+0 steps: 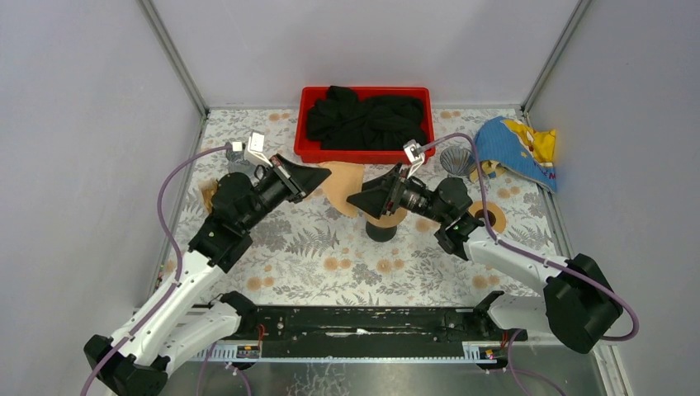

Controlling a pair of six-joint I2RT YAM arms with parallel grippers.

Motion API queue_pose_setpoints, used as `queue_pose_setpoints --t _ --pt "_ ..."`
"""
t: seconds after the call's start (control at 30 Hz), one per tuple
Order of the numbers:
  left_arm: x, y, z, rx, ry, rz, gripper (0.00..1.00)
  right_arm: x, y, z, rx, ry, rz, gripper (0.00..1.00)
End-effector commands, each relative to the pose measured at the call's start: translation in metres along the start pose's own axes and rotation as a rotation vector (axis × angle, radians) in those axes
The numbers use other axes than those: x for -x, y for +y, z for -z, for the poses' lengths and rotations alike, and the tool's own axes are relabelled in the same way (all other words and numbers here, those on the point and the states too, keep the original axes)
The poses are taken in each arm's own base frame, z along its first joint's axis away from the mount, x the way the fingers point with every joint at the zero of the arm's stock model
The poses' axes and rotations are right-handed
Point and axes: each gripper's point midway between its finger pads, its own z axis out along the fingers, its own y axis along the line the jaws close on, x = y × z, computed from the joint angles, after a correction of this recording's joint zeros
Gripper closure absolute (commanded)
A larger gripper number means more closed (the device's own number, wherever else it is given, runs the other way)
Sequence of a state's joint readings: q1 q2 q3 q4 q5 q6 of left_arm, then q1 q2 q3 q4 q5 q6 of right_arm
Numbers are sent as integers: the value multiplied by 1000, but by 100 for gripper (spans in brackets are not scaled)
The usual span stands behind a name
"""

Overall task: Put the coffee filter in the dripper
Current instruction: Place the coffee filter in the coffee dripper.

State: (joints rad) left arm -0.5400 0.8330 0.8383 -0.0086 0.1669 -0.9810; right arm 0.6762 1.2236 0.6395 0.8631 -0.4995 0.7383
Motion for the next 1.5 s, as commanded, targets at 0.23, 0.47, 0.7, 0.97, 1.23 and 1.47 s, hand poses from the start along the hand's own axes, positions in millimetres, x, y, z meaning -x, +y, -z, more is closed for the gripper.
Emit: queue_pose_setpoints --t 0.23,0.47,0.7,0.97,1.23,1.47 --pt "3 -13 0 -90 -48 23 96 9 39 -9 201 -16 -140 60" --pt "2 -5 4 -67 -57 -13 77 10 54 -6 304 -18 -217 97" --pt "12 -4 18 -52 -116 -59 63 16 61 -1 319 -36 -210 100" --pt "20 1 36 -18 -158 -132 57 17 64 3 304 -39 -200 100" --pt "11 11 34 1 -118 -124 57 23 73 7 333 -53 -185 100" --pt "5 10 29 -25 -95 -112 56 23 76 7 347 -46 -189 100"
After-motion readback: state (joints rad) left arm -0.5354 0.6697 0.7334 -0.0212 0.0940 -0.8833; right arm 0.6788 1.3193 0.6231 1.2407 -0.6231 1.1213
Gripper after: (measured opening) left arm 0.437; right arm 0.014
